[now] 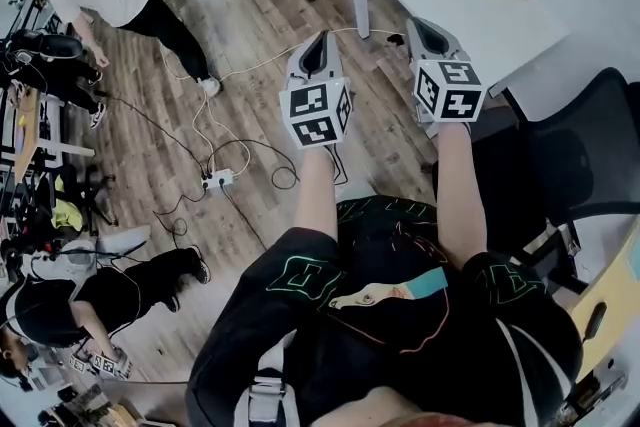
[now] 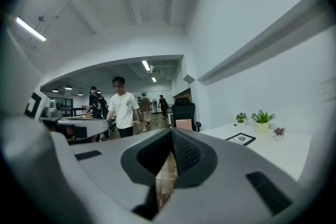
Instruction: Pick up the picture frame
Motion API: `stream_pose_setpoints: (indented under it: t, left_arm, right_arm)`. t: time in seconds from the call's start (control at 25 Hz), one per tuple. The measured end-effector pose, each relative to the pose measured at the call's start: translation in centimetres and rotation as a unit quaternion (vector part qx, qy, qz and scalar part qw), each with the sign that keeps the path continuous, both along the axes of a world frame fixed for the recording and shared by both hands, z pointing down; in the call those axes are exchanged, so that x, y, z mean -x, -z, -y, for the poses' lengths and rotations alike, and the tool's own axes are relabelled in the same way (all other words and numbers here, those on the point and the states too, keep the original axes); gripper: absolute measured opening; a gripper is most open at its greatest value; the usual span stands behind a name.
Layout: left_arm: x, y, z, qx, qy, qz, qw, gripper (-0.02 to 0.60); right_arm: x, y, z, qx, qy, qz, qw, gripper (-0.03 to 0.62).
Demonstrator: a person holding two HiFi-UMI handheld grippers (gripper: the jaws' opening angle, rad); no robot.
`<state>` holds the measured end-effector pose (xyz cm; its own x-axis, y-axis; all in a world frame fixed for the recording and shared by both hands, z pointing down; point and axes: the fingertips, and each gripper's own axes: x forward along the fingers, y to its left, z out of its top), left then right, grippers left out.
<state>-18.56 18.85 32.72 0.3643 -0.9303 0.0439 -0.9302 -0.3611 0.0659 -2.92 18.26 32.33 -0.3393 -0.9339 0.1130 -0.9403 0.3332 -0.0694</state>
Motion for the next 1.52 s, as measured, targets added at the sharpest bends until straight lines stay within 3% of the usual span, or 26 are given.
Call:
stream_pose_setpoints:
  t: [0.36, 0.72, 1.16, 1.52]
  left_arm:
    - [1.4, -0.7, -1.2, 0.012, 0.018, 0.0, 0.9998, 0.005]
    - [3.0, -2.1, 0.9, 0.026, 0.027, -0.004, 0.9993, 0.005]
    - [2.8, -4.9, 8.7, 0.06, 0.016, -0.003, 0.9981, 0.005]
    - [6.4, -4.9, 17.0, 0.073, 0.03, -0.018, 0.9968, 0.005]
  right_arm:
    - [1.1, -1.1, -0.6, 0.018, 0.021, 0.007, 1.0, 0.005]
    - [3.1, -2.2, 1.8, 0.031, 0.034, 0.002, 0.999, 0.005]
    - [3.5, -5.2, 9.4, 0.066, 0.03, 0.011, 0.997, 0.005]
    - [7.5, -5.7, 17.9, 0.08, 0.047, 0.007, 0.996, 0.005]
